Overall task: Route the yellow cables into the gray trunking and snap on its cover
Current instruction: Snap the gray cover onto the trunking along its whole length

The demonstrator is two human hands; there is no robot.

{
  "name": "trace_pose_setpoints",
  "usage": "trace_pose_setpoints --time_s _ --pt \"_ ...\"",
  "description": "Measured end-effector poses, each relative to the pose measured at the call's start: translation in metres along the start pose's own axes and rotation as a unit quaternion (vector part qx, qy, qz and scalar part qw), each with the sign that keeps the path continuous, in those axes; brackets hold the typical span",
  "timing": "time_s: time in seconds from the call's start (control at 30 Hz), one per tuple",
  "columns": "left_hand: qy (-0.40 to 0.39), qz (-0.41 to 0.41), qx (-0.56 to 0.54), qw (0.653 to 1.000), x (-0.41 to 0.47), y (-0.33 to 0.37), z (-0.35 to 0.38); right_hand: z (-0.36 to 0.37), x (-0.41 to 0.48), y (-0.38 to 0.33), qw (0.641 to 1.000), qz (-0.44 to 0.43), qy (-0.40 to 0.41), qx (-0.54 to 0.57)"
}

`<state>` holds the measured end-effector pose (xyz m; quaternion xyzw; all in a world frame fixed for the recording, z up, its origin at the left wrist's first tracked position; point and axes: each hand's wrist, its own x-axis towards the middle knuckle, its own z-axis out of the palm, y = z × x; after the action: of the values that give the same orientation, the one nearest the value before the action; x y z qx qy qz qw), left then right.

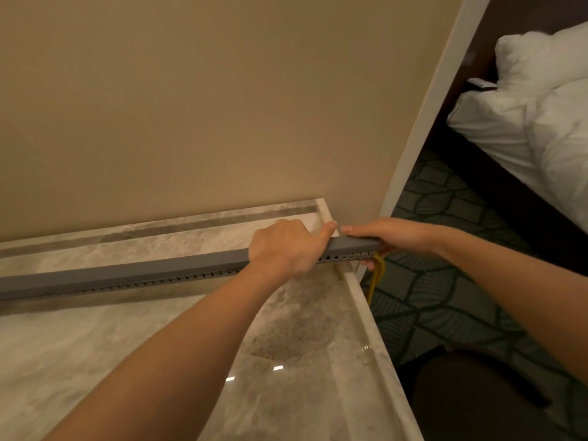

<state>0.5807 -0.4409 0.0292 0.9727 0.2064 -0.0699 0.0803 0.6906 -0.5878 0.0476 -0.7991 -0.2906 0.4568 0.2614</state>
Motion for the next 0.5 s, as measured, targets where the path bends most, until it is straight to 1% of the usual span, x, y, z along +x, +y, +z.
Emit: trace_pose_setpoints --time_s 0.07,0.13,0.17,0.27,0.37,0.43,0.5 --pt "0.001 0.001 -0.001 1.0 0.002 0.002 -0.001 0.006 0.001 0.02 0.995 -0.035 -0.011 0.097" --pt "0.007 -0.013 -0.024 1.0 0.002 0.004 -0.001 0.016 0.003 0.035 0.977 -0.063 0.017 0.202" --pt "0.011 -0.019 -0.031 0.999 0.001 0.005 0.0 0.021 0.004 0.04 0.969 -0.079 0.029 0.231" --pt "0.007 -0.025 -0.037 0.999 0.001 0.006 0.006 0.033 0.009 0.047 0.967 -0.102 0.049 0.23" --pt "-0.005 -0.028 -0.032 0.999 0.005 0.001 0.014 0.043 0.014 0.05 0.965 -0.099 0.071 0.233" --pt "-0.02 -0.005 0.0 1.0 0.009 -0.003 0.023 0.049 0.016 0.053 0.959 -0.103 0.091 0.246" --pt "-0.032 0.006 0.004 0.999 0.012 -0.007 0.029 0.055 0.018 0.055 0.949 -0.114 0.109 0.272"
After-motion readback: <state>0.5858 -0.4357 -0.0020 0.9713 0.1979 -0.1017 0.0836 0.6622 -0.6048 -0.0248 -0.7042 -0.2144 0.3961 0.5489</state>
